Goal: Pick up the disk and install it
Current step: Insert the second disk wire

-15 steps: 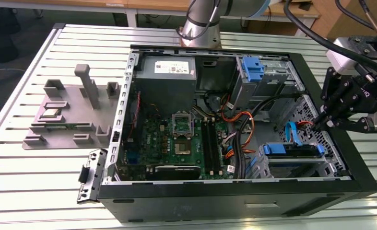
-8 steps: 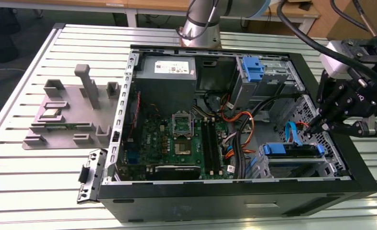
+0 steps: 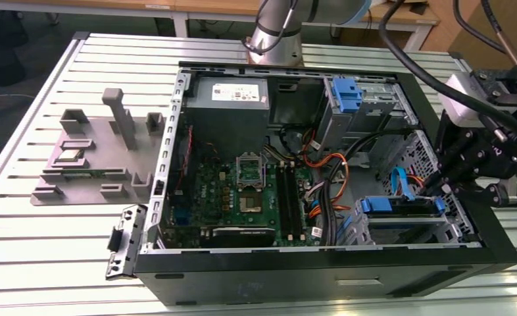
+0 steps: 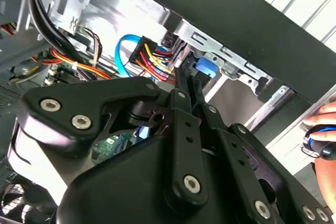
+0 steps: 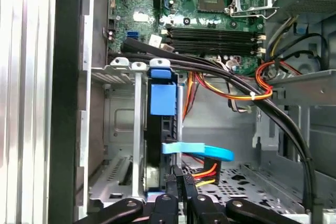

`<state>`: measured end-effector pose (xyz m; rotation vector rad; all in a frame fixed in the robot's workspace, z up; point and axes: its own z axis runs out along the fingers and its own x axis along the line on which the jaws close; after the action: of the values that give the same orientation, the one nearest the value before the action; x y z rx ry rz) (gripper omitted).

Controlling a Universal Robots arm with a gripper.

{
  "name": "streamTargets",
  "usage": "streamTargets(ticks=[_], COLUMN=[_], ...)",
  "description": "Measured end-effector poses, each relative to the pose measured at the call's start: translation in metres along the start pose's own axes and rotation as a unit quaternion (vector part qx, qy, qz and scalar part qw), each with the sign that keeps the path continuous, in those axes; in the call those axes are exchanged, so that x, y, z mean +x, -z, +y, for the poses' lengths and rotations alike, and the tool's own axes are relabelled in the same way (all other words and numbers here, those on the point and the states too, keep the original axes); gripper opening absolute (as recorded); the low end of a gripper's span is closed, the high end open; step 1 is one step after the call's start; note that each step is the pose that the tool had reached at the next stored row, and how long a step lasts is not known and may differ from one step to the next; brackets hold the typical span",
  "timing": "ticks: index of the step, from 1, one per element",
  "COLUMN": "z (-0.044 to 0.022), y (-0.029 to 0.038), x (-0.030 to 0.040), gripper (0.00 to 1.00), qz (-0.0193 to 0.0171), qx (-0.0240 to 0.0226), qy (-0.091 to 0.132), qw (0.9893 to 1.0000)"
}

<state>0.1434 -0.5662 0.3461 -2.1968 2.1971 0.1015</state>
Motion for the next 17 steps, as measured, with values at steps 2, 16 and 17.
streamTargets(ticks=[2, 16, 17], z=[0.0002, 0.0019, 0.0019], y=[-0.0019, -0.0075, -0.0075], x=[0.0021, 0.0069, 0.0069], gripper=[0.16, 0.16, 0.16], qz=[0.0001, 0.0001, 0.0001], qx=[0.0000, 0.0000, 0.0000], qy=[0.000, 0.000, 0.000], qw=[1.0000, 1.0000, 1.0000])
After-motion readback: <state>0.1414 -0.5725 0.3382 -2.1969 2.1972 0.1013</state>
